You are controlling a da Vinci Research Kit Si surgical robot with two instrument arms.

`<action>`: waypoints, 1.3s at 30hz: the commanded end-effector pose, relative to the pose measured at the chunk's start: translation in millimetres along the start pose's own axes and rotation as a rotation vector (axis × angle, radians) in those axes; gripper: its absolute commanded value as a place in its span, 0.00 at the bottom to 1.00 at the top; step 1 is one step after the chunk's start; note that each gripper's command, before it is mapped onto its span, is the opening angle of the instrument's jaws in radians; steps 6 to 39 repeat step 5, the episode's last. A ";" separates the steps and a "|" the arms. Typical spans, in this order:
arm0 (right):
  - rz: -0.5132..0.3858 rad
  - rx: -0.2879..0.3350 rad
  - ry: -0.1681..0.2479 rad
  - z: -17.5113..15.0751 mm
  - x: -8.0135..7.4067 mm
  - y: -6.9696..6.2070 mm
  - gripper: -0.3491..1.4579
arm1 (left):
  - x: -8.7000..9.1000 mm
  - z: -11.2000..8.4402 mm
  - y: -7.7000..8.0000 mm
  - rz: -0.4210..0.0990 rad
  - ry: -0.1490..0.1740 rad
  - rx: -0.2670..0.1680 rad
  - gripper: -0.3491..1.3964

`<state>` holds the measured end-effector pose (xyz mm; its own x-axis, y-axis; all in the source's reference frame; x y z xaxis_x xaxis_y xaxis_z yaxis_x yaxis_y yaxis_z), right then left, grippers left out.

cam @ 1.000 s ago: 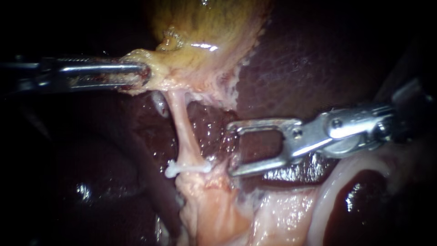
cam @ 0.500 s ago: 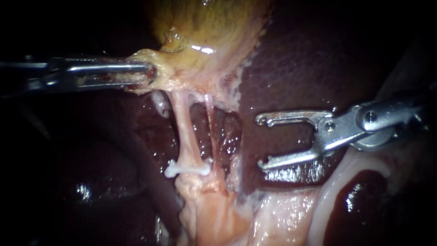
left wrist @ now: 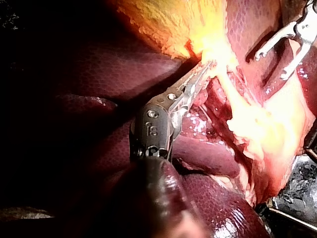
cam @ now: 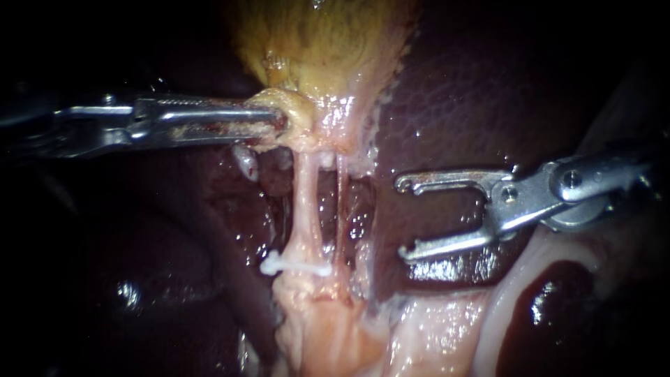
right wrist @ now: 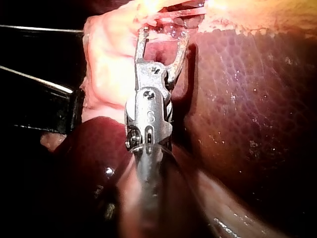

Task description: Going back first clip left tube

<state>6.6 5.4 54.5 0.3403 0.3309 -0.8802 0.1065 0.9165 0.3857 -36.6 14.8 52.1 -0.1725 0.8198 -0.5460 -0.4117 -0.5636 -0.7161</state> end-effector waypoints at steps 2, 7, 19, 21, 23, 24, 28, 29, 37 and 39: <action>0.001 0.000 0.000 0.0 0.1 0.0 0.47 | 0.0 -0.1 0.0 0.000 -0.001 -0.001 0.00; 0.001 -0.001 0.000 0.2 0.3 -0.2 0.47 | 0.0 -0.5 0.0 0.000 -0.001 -0.003 0.00; 0.001 -0.001 0.000 0.2 0.3 -0.2 0.47 | 0.0 -0.5 0.0 0.000 -0.001 -0.003 0.00; 0.001 -0.001 0.000 0.2 0.3 -0.2 0.47 | 0.0 -0.5 0.0 0.000 -0.001 -0.003 0.00; 0.001 -0.001 0.000 0.2 0.3 -0.2 0.47 | 0.0 -0.5 0.0 0.000 -0.001 -0.003 0.00; 0.001 -0.001 0.000 0.2 0.3 -0.2 0.47 | 0.0 -0.5 0.0 0.000 -0.001 -0.003 0.00; 0.001 -0.001 0.000 0.2 0.3 -0.2 0.47 | 0.0 -0.5 0.0 0.000 -0.001 -0.003 0.00; 0.001 -0.001 0.000 0.2 0.3 -0.2 0.47 | 0.0 -0.5 0.0 0.000 -0.001 -0.003 0.00; 0.001 -0.001 0.000 0.2 0.3 -0.2 0.47 | 0.0 -0.5 0.0 0.000 -0.001 -0.003 0.00; 0.001 -0.001 0.000 0.2 0.3 -0.2 0.47 | 0.0 -0.5 0.0 0.000 -0.001 -0.003 0.00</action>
